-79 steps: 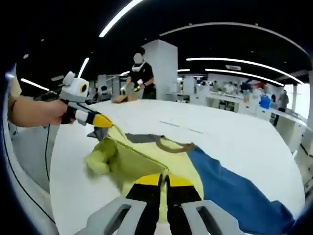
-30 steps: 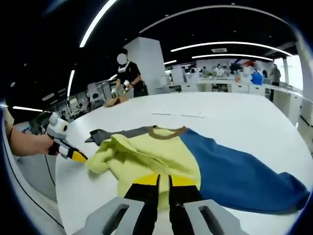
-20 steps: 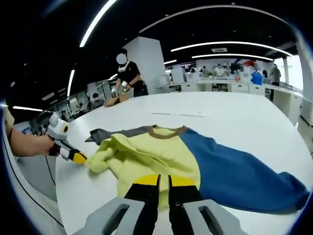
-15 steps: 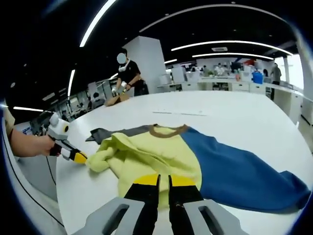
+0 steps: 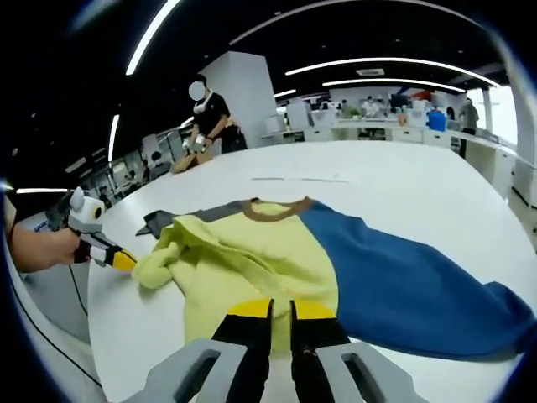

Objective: Fold the garment on the visible template until the final outline fits inside the template.

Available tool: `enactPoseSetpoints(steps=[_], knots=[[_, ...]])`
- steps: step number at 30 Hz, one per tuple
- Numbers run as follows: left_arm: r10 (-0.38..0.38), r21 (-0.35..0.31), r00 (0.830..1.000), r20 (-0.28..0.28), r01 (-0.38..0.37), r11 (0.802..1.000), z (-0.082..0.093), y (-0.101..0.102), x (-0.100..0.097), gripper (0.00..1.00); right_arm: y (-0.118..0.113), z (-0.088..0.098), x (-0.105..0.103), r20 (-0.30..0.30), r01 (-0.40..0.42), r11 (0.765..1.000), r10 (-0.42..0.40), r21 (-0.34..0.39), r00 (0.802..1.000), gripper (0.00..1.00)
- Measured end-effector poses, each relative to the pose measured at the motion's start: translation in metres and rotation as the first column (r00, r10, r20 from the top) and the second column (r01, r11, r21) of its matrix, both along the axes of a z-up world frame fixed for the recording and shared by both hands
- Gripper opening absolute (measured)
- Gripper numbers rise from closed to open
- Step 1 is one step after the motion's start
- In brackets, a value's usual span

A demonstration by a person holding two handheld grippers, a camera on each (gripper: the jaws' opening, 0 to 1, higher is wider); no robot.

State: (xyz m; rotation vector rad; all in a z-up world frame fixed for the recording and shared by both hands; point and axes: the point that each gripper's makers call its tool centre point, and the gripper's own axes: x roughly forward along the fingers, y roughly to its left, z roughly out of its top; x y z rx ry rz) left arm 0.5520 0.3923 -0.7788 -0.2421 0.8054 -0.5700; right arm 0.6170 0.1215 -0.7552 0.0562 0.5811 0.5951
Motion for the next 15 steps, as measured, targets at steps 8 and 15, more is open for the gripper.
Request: enactPoseSetpoints(steps=[8, 15], knots=[[0.003, -0.001, 1.000, 0.006, -0.003, 1.000, 0.002, 0.001, 0.002, 0.00, -0.004, -0.012, 0.010, -0.059, 0.037, 0.999, -0.036, 0.022, 0.998, 0.04], [-0.003, 0.002, 1.000, 0.009, 0.003, 1.000, 0.003, 0.000, 0.002, 0.00, 0.002, -0.015, 0.011, -0.090, 0.032, 0.999, -0.029, 0.040, 0.996, 0.00]])
